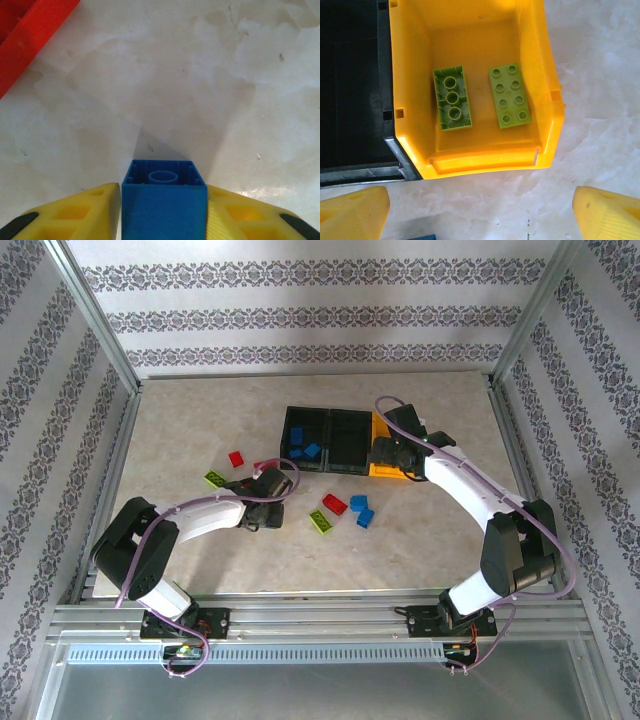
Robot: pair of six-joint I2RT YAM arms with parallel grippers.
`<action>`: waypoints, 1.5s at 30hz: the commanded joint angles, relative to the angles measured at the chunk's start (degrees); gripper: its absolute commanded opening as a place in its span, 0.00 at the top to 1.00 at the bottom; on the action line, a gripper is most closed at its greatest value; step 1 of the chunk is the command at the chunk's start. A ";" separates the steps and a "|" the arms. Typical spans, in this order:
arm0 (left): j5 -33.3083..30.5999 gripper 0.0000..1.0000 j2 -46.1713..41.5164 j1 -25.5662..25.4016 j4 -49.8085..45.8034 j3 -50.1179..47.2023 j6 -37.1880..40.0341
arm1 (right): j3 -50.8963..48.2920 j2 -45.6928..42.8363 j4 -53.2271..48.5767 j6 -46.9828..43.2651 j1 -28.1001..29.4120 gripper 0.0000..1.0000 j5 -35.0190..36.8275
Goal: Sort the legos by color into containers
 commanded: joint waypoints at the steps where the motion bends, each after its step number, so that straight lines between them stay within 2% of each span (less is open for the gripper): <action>1: -0.94 0.58 0.41 -0.64 -2.36 0.39 -0.65 | -0.65 -2.07 -0.30 1.12 0.75 0.06 1.44; 15: 0.20 0.55 2.03 -0.64 -0.71 -0.94 -1.49 | -0.76 -2.81 -0.30 1.23 1.12 0.05 1.61; 21: -0.24 0.67 2.21 -0.66 -1.08 -0.49 -1.18 | -0.85 -3.37 -0.36 1.21 1.28 0.04 1.62; 28: -1.27 0.70 0.63 -0.64 -0.49 1.12 -1.10 | -1.33 -3.93 -0.30 1.55 2.44 0.05 1.70; 33: -2.12 0.71 1.05 -0.48 0.98 5.51 0.40 | -2.59 -4.77 -0.21 2.26 4.72 0.07 1.79; 45: -3.25 0.71 9.44 2.14 0.61 25.59 8.27 | -4.67 -5.25 -0.10 4.72 10.85 0.10 0.93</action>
